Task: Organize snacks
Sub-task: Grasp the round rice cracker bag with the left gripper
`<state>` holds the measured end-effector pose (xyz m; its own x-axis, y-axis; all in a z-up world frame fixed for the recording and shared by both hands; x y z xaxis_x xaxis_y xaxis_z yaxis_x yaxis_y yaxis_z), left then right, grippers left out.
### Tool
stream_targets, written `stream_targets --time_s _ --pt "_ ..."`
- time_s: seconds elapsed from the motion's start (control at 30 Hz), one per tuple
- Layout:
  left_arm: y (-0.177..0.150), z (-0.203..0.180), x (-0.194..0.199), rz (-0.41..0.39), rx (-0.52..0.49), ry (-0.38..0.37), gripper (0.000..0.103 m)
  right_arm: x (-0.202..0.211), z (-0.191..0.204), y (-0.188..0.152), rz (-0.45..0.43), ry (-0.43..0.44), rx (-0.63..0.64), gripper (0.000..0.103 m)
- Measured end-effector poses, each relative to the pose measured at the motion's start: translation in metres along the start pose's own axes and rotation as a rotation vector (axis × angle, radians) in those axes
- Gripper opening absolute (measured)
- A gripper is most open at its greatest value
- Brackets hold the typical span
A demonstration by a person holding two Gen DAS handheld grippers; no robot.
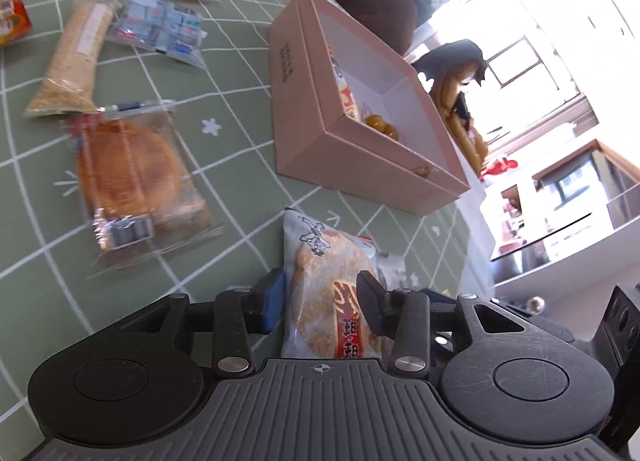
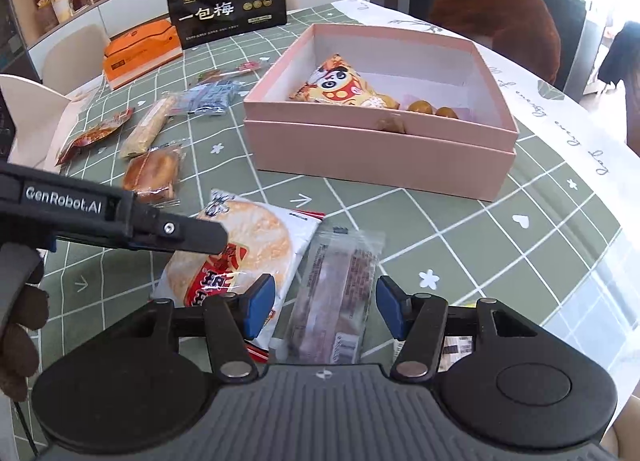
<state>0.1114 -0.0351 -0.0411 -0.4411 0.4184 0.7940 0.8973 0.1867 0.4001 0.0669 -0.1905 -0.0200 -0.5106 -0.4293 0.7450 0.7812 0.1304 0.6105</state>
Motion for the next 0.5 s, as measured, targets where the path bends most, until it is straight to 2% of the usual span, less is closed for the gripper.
stream_targets --time_s 0.2,0.43,0.5 --pt "-0.004 -0.002 0.001 -0.017 -0.046 0.059 0.034 0.009 -0.013 -0.002 -0.002 -0.061 -0.012 0.056" --pt "0.001 -0.007 -0.013 -0.005 0.004 -0.029 0.034 0.001 -0.014 -0.012 0.013 -0.022 -0.044 0.056" --pt "0.002 -0.013 -0.015 0.025 0.005 -0.039 0.038 -0.001 -0.012 -0.013 0.011 -0.040 -0.022 0.056"
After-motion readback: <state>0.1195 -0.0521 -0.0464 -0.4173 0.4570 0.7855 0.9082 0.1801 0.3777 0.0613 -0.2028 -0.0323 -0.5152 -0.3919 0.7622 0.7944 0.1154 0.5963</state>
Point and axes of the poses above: each gripper's, at about its wrist camera, not at the fingertips, and x roughly against the way its jaws point, z to its left, y to its top, the point moved 8 cm from there along -x, roughly the way its jaws point, and after that the axes turned 14 degrees about y, right-handed, at the moved point
